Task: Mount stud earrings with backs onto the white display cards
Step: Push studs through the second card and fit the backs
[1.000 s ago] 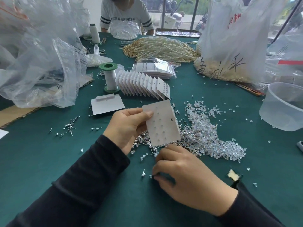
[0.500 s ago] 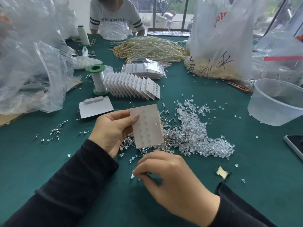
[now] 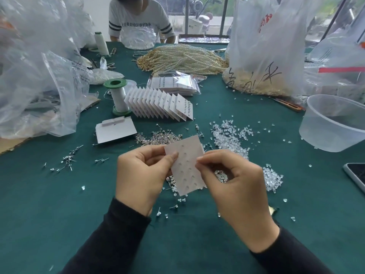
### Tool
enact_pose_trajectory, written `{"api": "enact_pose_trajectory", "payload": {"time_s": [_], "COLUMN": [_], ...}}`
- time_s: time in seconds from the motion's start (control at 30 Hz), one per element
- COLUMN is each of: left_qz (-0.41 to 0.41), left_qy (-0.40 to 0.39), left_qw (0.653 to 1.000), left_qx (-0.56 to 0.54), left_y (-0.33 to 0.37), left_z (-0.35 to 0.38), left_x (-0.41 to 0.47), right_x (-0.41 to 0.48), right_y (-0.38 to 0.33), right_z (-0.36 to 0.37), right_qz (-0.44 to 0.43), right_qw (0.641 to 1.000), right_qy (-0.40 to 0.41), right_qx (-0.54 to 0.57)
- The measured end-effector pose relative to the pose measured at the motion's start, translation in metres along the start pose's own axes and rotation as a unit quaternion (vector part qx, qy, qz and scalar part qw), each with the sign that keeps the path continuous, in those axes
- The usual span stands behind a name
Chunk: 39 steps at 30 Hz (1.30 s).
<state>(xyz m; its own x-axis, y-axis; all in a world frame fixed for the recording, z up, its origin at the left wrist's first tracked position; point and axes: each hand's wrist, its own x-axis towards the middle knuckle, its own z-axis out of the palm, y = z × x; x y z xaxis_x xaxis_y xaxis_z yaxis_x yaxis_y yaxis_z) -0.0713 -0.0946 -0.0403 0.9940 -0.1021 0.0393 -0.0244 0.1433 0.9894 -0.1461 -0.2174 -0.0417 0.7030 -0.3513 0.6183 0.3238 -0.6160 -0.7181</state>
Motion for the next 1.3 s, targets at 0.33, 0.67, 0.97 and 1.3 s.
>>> {"api": "enact_pose_trajectory", "payload": {"time_s": [0.33, 0.67, 0.97, 1.3], "left_qz": [0.002, -0.014, -0.01, 0.008], "left_qy": [0.035, 0.049, 0.049, 0.061], "left_qw": [0.998, 0.995, 0.996, 0.998], "left_qx": [-0.058, -0.09, -0.075, -0.028], "left_y": [-0.012, -0.016, -0.024, -0.026], "left_z": [0.01, 0.016, 0.015, 0.016], "left_x": [-0.042, -0.057, -0.055, -0.052], "right_x": [-0.005, -0.023, -0.027, -0.028], "right_y": [-0.001, 0.001, 0.003, 0.003], "right_z": [0.003, 0.0, -0.002, 0.001], "right_qz": [-0.051, -0.043, -0.031, -0.023], "right_qw": [0.997, 0.998, 0.998, 0.999], "right_qy": [-0.021, -0.026, -0.03, -0.019], "right_qx": [-0.059, -0.037, -0.04, -0.045]}}
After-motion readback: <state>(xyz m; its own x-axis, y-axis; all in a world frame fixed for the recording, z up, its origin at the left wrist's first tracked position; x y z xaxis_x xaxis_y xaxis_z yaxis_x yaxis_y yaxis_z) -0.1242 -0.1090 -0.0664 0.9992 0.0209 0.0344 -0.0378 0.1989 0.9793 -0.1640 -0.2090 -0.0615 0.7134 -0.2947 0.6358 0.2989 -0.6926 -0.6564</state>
